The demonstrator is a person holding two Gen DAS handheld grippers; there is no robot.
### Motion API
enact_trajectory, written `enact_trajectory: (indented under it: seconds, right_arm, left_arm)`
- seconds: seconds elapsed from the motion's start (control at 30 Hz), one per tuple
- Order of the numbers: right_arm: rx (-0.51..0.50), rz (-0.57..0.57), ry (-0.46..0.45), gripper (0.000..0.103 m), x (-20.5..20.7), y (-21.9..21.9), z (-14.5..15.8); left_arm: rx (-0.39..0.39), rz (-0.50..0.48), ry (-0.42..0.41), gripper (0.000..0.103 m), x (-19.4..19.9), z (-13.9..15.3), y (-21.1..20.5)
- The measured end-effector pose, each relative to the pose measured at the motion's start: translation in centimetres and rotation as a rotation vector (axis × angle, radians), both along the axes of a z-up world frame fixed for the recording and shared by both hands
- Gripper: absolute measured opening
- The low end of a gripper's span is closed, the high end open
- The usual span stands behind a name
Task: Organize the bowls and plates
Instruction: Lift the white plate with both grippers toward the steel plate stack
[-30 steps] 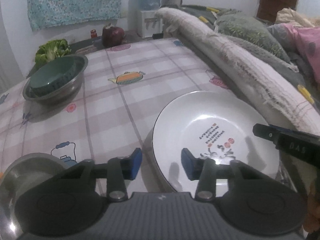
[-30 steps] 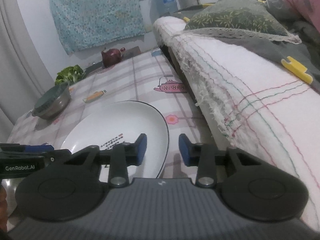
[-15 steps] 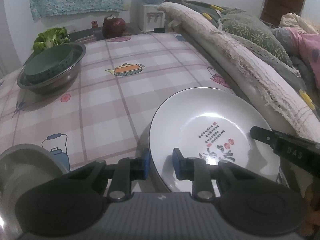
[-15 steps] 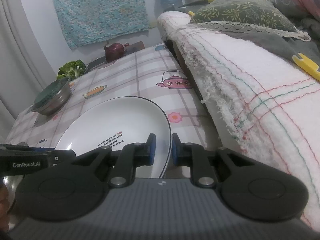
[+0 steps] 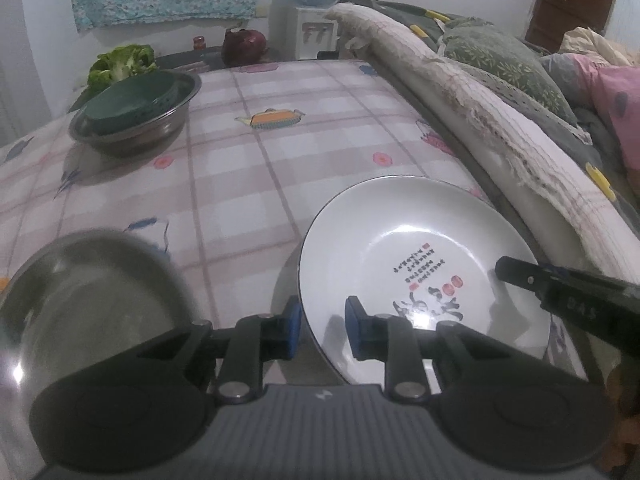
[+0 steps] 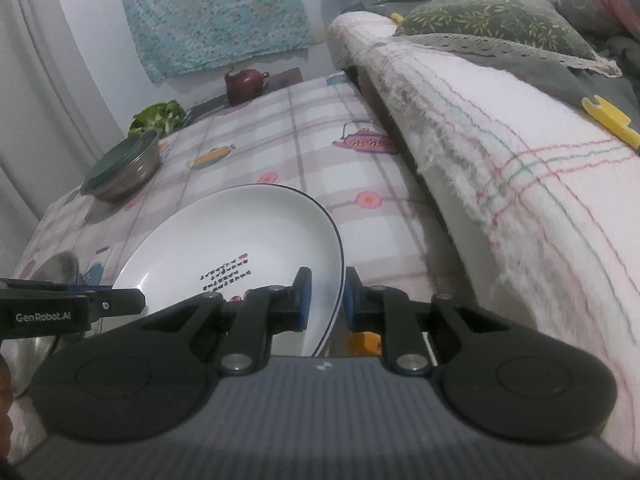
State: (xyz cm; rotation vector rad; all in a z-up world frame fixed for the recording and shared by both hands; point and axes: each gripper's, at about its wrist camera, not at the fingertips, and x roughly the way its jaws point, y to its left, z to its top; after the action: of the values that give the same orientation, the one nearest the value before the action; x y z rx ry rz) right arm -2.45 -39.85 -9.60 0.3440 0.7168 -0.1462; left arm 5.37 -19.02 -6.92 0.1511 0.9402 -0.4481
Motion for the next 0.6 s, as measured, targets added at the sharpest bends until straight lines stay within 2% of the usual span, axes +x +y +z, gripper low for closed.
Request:
enact_trajectory:
  seconds: [0.2, 0.6]
  right_arm:
    - [0.011, 0.030, 0.009, 0.016, -2.4, 1.5, 0.2]
    - [0.009, 0.074, 0.011, 0.016, -5.2, 4.1, 0.5]
  left_arm:
    - [-0.005, 0.008, 0.000, 0.025, -3.2, 0.2, 1.9]
    - [-0.039, 0.042, 0.014, 0.025, -7.0, 0.5, 5.4]
